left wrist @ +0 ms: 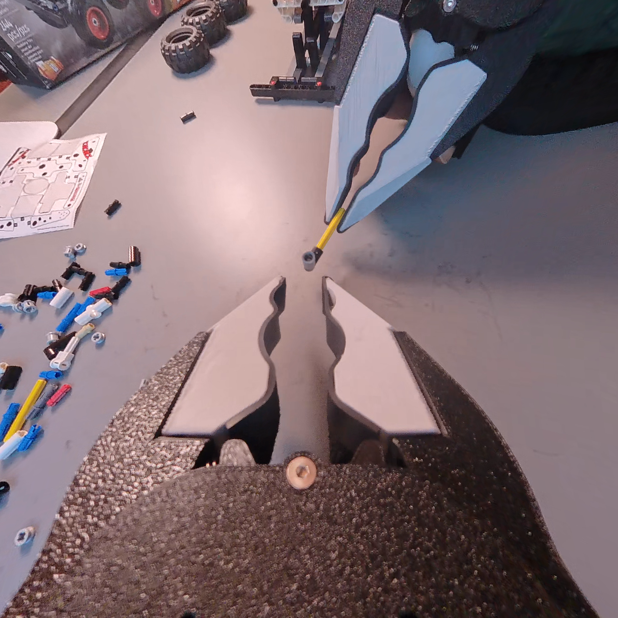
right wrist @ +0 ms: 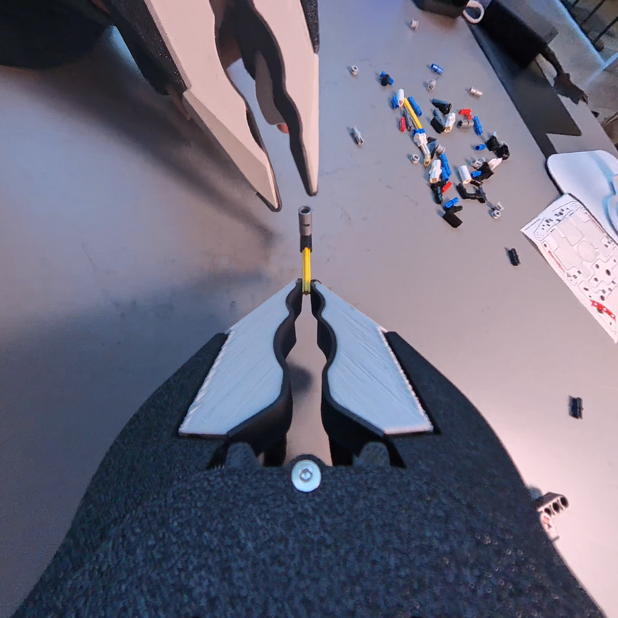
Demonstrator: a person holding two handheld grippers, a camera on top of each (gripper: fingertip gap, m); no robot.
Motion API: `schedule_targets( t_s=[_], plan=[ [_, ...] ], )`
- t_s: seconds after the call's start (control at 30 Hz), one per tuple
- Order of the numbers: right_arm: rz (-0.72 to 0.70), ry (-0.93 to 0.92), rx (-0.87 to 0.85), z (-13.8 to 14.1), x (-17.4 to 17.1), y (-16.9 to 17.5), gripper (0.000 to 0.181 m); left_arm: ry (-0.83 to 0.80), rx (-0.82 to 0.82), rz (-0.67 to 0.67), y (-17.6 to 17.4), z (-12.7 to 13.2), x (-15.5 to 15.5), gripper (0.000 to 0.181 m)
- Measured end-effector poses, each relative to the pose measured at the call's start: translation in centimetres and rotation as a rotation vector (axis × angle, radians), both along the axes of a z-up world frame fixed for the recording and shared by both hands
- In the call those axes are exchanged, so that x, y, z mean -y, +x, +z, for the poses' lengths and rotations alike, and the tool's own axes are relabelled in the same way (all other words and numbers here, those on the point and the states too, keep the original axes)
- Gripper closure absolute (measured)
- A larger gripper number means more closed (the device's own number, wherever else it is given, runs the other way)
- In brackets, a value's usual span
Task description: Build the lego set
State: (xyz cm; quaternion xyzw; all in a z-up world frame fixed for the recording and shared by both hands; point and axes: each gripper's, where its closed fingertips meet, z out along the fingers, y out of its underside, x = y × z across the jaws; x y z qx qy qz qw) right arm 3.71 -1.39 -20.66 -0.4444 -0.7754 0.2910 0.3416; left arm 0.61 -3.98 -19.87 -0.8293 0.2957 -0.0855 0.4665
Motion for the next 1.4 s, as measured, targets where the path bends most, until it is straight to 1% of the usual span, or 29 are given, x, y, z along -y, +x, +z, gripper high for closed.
schedule_targets(
  t_s=[0.07,0.2,0.33,0.4,0.43,0.53,0.57,0.63,0.67,0.73,0.8,0.87,0.93,1.0,1.03,1.1,1.17,1.23,1.4],
  plan=[
    [0.033,0.008,0.029,-0.5,0.8,0.3,0.178,-0.030,0.000,-0.014,0.2,-0.4,0.1,0.155],
    [0.083,0.043,0.076,-1.4,1.8,0.6,0.178,-0.085,-0.027,-0.072,1.0,-1.3,0.8,0.154],
    [0.091,0.031,0.100,-1.6,2.1,0.8,0.178,-0.136,-0.073,-0.097,1.3,-2.3,1.0,0.153],
    [0.089,0.021,0.106,-1.7,2.2,0.8,0.178,-0.144,-0.068,-0.101,1.5,-2.4,0.8,0.154],
    [0.088,0.018,0.108,-1.7,2.2,0.8,0.178,-0.151,-0.067,-0.103,1.5,-2.5,0.7,0.156],
    [0.083,0.018,0.106,-1.6,2.1,0.7,0.177,-0.161,-0.073,-0.130,1.9,-2.6,0.8,0.172],
    [0.080,0.018,0.103,-1.6,2.1,0.7,0.176,-0.159,-0.079,-0.132,2.0,-2.7,0.7,0.174],
    [0.075,-0.004,0.087,-1.0,2.1,0.6,0.163,-0.154,-0.085,-0.137,2.0,-2.6,0.7,0.174],
    [0.060,-0.025,0.066,-0.2,1.9,0.6,0.159,-0.155,-0.084,-0.138,2.0,-2.6,0.8,0.174],
    [-0.026,-0.037,-0.002,2.7,-0.2,0.5,0.151,-0.162,-0.077,-0.140,2.0,-2.7,0.8,0.174],
    [-0.188,-0.066,-0.093,7.0,-4.1,1.6,0.148,-0.167,-0.071,-0.141,1.9,-2.7,1.0,0.174],
    [-0.382,-0.107,-0.129,10.2,-9.1,4.4,0.145,-0.166,-0.075,-0.142,1.8,-2.7,1.1,0.174],
    [-0.593,-0.066,-0.108,11.6,-14.4,8.4,0.145,-0.164,-0.083,-0.142,1.7,-2.7,1.3,0.174],
    [-0.734,-0.053,-0.045,11.4,-17.9,12.1,0.142,-0.162,-0.095,-0.138,1.6,-2.7,1.4,0.174],
    [-0.776,-0.068,-0.017,11.0,-18.8,13.3,0.143,-0.161,-0.101,-0.135,1.5,-2.7,1.5,0.174],
    [-0.819,-0.132,0.012,10.2,-19.7,14.5,0.146,-0.162,-0.113,-0.129,1.4,-2.7,1.6,0.174],
    [-0.838,-0.205,0.013,9.8,-20.0,14.6,0.151,-0.162,-0.121,-0.120,1.3,-2.7,1.8,0.174],
    [-0.838,-0.239,0.019,9.7,-20.0,14.4,0.153,-0.166,-0.118,-0.107,1.1,-2.7,2.0,0.174],
    [-0.849,-0.228,0.099,8.1,-20.5,13.4,0.150,-0.174,-0.114,-0.089,0.7,-2.7,2.4,0.174]
  ],
)
